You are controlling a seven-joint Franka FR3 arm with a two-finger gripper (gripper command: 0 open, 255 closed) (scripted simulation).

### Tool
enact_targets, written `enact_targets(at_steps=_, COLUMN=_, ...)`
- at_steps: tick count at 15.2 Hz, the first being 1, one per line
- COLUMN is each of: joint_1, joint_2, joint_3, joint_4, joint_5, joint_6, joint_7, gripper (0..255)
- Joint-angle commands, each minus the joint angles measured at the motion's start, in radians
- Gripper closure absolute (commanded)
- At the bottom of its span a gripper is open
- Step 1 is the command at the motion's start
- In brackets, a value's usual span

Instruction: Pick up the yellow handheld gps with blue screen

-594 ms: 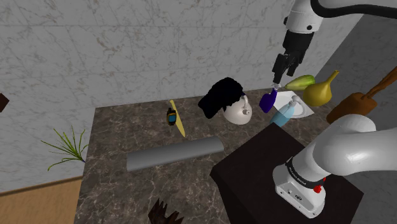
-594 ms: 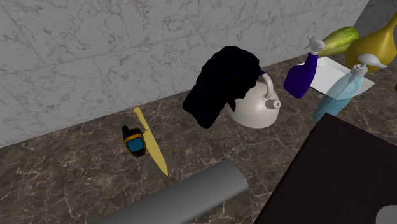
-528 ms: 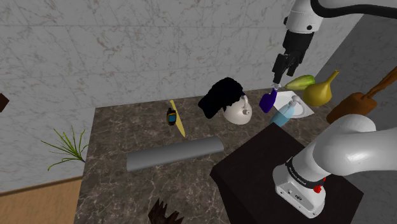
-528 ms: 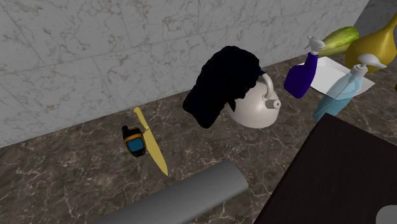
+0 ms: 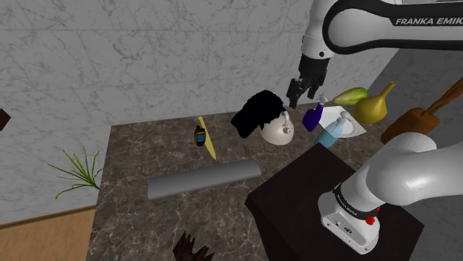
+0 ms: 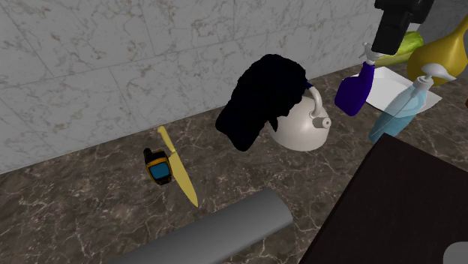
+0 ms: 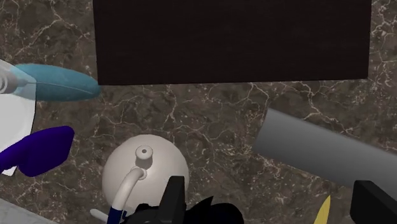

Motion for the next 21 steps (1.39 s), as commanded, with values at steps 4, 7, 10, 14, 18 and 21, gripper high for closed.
enact_targets(at_steps=4, joint_1=0.017, joint_2=0.134, joint_3=0.094, joint_4=-0.003, joint_5=0.006, joint_6=0.181, joint_7=0.119, gripper=0)
enact_targets(at_steps=7, joint_1=0.017, joint_2=0.229, joint_3=0.147, joint_4=0.013, joint_5=-0.012, joint_6=0.282, joint_7=0.194, gripper=0)
enact_targets(at_steps=10, joint_1=0.012, joint_2=0.335, joint_3=0.199, joint_4=0.044, joint_5=-0.050, joint_6=0.374, joint_7=0.278, gripper=0)
enact_targets(at_steps=14, joint_1=-0.001, joint_2=0.489, joint_3=0.261, joint_4=0.110, joint_5=-0.138, joint_6=0.474, joint_7=0.408, gripper=0)
enact_targets(at_steps=18, joint_1=-0.005, joint_2=0.655, joint_3=0.302, joint_4=0.203, joint_5=-0.270, joint_6=0.538, joint_7=0.560, gripper=0)
enact_targets(at_steps=21, joint_1=0.012, joint_2=0.782, joint_3=0.310, joint_4=0.292, joint_5=-0.384, joint_6=0.559, joint_7=0.675, gripper=0)
